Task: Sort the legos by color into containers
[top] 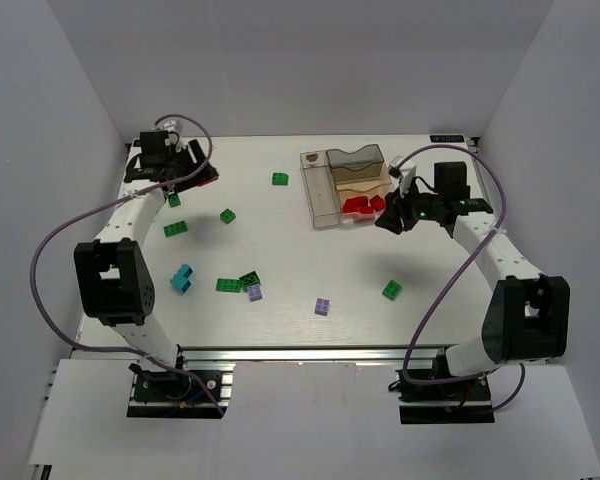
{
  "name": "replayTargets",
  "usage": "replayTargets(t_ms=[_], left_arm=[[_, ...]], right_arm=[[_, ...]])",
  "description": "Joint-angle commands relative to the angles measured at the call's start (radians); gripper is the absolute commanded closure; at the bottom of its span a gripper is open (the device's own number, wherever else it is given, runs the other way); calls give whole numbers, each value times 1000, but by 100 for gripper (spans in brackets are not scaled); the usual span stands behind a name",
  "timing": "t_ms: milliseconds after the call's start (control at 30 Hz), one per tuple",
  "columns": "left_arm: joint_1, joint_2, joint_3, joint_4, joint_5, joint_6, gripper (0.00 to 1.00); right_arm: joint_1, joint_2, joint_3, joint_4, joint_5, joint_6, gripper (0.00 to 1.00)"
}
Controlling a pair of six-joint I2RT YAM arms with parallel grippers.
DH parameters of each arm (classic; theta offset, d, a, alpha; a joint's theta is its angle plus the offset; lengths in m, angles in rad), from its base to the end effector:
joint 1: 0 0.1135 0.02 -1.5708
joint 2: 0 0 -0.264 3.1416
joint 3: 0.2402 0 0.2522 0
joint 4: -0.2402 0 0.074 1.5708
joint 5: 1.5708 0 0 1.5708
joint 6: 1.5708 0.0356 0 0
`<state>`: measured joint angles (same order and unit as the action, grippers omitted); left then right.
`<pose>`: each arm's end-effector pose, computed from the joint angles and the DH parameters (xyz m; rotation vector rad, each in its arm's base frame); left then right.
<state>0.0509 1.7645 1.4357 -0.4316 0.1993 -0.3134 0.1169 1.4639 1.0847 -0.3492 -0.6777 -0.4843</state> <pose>0.4008 0.0134 0.2752 -0.3250 2.3180 -0.3631 0.3127 0.0592 0.2733 -0.9578 1.9468 0.5672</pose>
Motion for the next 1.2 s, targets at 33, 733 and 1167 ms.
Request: replayTargets(t_ms=[33, 733, 1167], left_arm=[[-101, -83, -55, 160, 264, -134, 77], [-661, 360, 425, 252, 123, -385, 75], [-738, 576, 709, 67, -113, -374, 64]], right_arm=[[-17, -59, -8, 114, 32, 127, 58], [-97, -154, -58, 219, 156, 349, 99], [-105, -174, -91, 240, 158, 360, 90]])
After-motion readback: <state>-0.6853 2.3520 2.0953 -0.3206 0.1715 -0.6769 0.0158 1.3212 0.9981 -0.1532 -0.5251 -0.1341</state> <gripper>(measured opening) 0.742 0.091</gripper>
